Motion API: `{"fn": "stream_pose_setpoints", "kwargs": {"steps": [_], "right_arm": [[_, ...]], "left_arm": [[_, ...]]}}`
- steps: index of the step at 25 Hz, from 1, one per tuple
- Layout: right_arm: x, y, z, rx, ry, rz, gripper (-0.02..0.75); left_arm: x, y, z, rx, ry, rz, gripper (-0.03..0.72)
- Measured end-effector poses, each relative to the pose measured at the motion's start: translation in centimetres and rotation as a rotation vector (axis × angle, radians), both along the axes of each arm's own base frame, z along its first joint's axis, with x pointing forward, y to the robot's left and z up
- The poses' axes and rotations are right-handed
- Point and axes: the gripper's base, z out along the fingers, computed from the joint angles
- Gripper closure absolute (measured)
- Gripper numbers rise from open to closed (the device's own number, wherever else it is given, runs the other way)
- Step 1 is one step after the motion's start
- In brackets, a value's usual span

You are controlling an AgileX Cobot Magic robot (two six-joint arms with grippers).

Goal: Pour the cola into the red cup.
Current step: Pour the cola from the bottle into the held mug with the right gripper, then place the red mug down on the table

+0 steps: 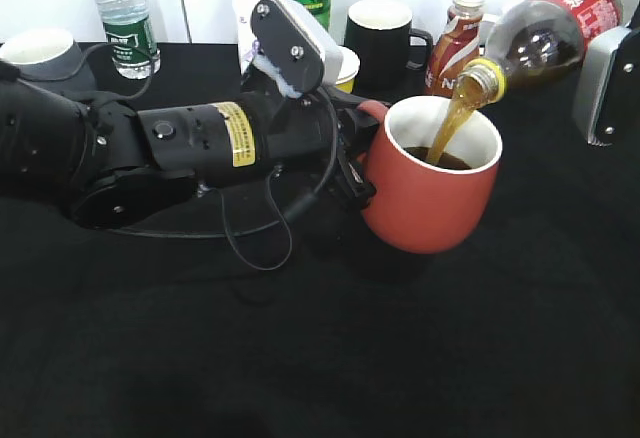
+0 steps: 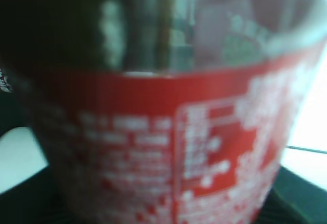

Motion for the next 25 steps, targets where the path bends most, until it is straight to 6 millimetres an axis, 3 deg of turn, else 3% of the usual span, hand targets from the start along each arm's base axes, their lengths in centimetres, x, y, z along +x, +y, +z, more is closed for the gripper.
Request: {"fn": "stream_pose_setpoints", "kwargs": {"steps": [4,8,12,15,18,25], "right_arm": [[0.0,0.0,0.0,0.109,0.063,-0.003,0.248],[-0.6,0.8,-0.6,0.325,0.288,0.067,0.248],[-0.8,1.0,-0.9,0.79,0.641,0.029,0.248],[-0.3,1.0,-2.1,1.138,0.904,-0.046,0.248],[-0.2,1.1,-2.2,1.256,0.98,-0.051,0.248],[-0.4,1.4,-1.8,1.274,0.981,0.017,0.249]], "left_arm": [[0.0,0.0,0.1,-0.012,-0.006,-0.005,0.626],[0.3,0.0,0.7,-0.096,0.004,0.033,0.626],[0.6,0.2,0.9,-0.127,-0.006,0.051,0.626],[1.9,1.6,0.9,-0.125,-0.011,0.099,0.626],[2.8,4.4,1.1,-0.137,-0.019,0.167,0.626],[4.3,14.5,0.0,-0.169,-0.022,0.422,0.626]]}}
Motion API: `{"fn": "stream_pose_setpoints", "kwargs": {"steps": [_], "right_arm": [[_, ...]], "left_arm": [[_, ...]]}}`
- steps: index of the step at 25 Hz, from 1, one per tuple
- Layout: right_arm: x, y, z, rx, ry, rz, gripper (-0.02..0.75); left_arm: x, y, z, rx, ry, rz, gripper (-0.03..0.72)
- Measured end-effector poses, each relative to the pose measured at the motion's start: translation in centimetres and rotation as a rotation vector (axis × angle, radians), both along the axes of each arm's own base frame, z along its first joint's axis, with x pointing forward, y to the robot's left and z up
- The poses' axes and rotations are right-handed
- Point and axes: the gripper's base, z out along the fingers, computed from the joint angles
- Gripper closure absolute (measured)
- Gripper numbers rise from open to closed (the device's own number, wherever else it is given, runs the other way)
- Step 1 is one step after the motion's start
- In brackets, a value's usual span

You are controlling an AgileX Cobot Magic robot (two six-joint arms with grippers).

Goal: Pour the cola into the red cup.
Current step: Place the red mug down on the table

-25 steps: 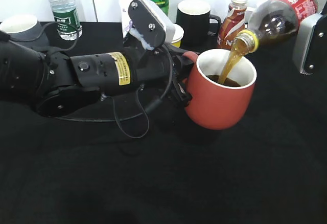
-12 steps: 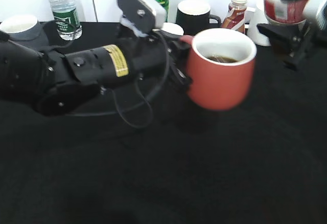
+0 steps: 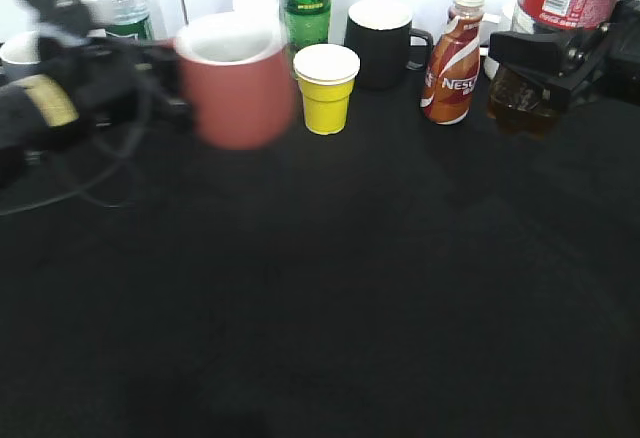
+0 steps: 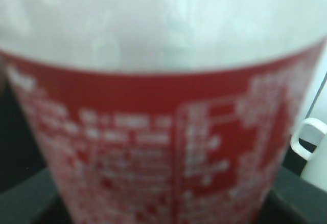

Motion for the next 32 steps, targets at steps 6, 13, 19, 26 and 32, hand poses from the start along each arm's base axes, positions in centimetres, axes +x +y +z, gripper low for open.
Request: {"fn": "stream_pose_setpoints", "kwargs": {"steps": [6,13,19,26,32], "right_arm": [[0.2,-0.2,0.2,0.041,0.0,-0.037,0.249],[0.5,-0.5,0.5,0.088,0.0,-0.082,0.25],[0.5,-0.6,0.5,0.09,0.004,-0.09,0.249],[0.6,-0.6,0.5,0.101,0.005,-0.102,0.251],[1.7,-1.8,-0.2,0.093,-0.002,-0.258,0.251]], "left_arm": [[1.9,4.5,-1.6,0.029,-0.037,0.202,0.626],[7.2,3.9,-5.2,0.008,-0.048,0.239,0.626],[7.8,3.8,-9.1,0.018,0.028,0.241,0.626],[7.8,3.8,-9.1,-0.008,0.036,0.248,0.371],[3.2,4.6,-7.4,0.004,0.079,0.248,0.363]]}}
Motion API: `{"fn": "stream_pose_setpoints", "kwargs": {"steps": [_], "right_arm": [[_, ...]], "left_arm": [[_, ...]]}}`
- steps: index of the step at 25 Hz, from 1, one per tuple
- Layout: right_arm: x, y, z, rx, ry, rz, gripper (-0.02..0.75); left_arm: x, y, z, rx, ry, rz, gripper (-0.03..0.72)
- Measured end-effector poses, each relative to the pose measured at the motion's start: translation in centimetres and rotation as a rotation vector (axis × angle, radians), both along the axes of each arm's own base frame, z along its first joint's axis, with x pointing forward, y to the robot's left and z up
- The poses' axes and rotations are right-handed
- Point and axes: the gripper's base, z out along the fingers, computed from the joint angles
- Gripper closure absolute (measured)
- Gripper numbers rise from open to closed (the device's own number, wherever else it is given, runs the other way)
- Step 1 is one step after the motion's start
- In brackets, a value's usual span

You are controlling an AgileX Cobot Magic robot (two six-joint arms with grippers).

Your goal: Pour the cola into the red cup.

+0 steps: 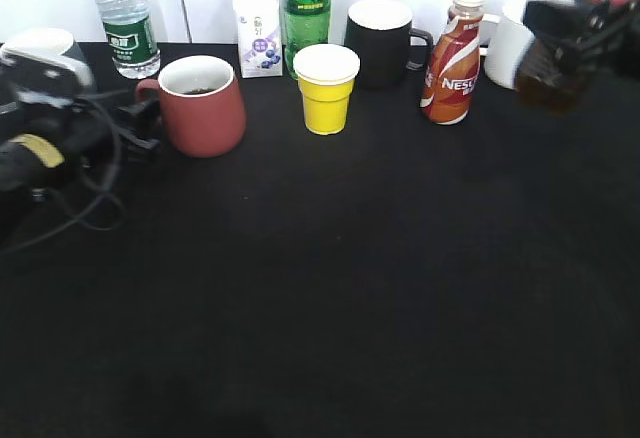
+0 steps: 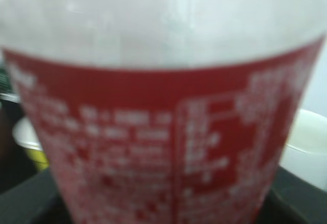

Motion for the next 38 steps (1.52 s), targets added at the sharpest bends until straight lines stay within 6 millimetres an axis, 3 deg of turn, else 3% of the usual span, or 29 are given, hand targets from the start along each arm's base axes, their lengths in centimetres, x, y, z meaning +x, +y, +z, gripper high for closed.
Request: {"fn": "stream_pose_setpoints", "kwargs": {"steps": [6,8,11,13,16,22,26,29,32,34,36,38], "right_arm": [[4.6,-1.8,-7.7,-0.083,0.046,-0.207,0.251],[5.3,-1.9,-8.9,-0.083,0.058,-0.22,0.251],[5.7,-2.0,-9.5,-0.06,0.05,-0.244,0.251],[5.7,-2.1,-9.5,-0.054,0.051,-0.249,0.236],[5.2,-2.1,-9.8,-0.028,0.083,-0.257,0.142],[0.7,-2.2,-9.9,-0.035,0.164,-0.26,0.136],[-2.6,-2.5,-8.4,-0.078,0.257,-0.281,0.139],[-4.7,-3.2,-5.2,-0.128,0.394,-0.342,0.141],[-6.8,-4.3,0.5,-0.145,0.559,-0.462,0.141],[-9.6,-4.4,5.6,-0.036,0.554,-0.511,0.141],[-13.6,-4.1,9.5,0.015,0.456,-0.471,0.141],[-17.4,-3.6,11.5,0.05,0.379,-0.415,0.144]], "left_arm": [[-3.0,0.5,6.8,-0.024,-0.155,-0.001,0.363],[-3.4,0.6,8.2,-0.02,-0.179,-0.001,0.363],[-3.7,0.4,8.7,0.007,-0.174,-0.027,0.363],[-3.8,0.4,8.8,0.013,-0.169,-0.029,0.363],[-4.0,0.5,9.5,0.014,-0.185,-0.028,0.363],[-4.7,0.9,9.9,0.069,-0.094,-0.007,0.363],[-6.2,1.8,10.5,0.01,0.163,0.091,0.363],[-8.5,1.4,11.7,0.01,0.365,0.151,0.363],[-10.9,0.0,15.8,0.032,0.499,0.158,0.363],[-13.2,0.0,19.5,0.024,0.478,0.142,0.363],[-16.7,1.3,22.3,-0.021,0.443,0.144,0.363],[-21.3,3.2,24.3,-0.037,0.4,0.139,0.363]]}}
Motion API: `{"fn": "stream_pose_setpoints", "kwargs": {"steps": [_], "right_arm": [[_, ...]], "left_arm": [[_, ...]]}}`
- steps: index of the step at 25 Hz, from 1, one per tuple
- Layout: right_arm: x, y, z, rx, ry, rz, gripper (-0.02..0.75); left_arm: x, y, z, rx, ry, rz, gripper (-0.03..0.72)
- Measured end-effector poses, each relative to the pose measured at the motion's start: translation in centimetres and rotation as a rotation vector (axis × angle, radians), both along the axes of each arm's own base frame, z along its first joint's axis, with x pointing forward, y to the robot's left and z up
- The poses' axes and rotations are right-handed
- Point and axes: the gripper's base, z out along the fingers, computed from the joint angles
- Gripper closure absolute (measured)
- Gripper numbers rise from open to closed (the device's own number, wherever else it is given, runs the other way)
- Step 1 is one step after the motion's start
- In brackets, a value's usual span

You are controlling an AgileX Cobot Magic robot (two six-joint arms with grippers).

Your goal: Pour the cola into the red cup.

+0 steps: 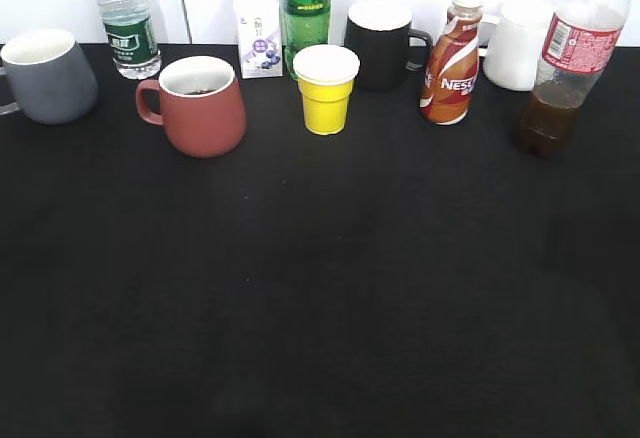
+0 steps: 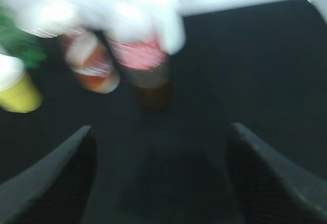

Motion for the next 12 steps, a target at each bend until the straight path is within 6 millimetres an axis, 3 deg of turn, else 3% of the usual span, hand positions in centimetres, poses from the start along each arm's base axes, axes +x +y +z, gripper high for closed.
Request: {"fn": "stream_pose_setpoints", "kwargs": {"steps": [4,7,9,12], "right_arm": [[-6.2,0.4,-0.3,-0.068,0.083,0.103,0.144],[-10.0,0.3,-3.1,-0.083,0.087,0.115,0.143],[-11.9,-0.1,-5.2,-0.124,0.1,0.102,0.143],[-13.6,-0.5,-6.9,-0.147,0.059,0.065,0.143]], "left_arm": [[-8.2,3.4,-0.2,0.097,0.032,-0.056,0.363],[-13.3,5.5,-3.3,0.097,0.01,-0.056,0.363],[-15.2,6.3,-5.4,0.086,-0.039,-0.066,0.363],[-15.1,6.0,-8.1,0.094,-0.007,-0.089,0.363]]}}
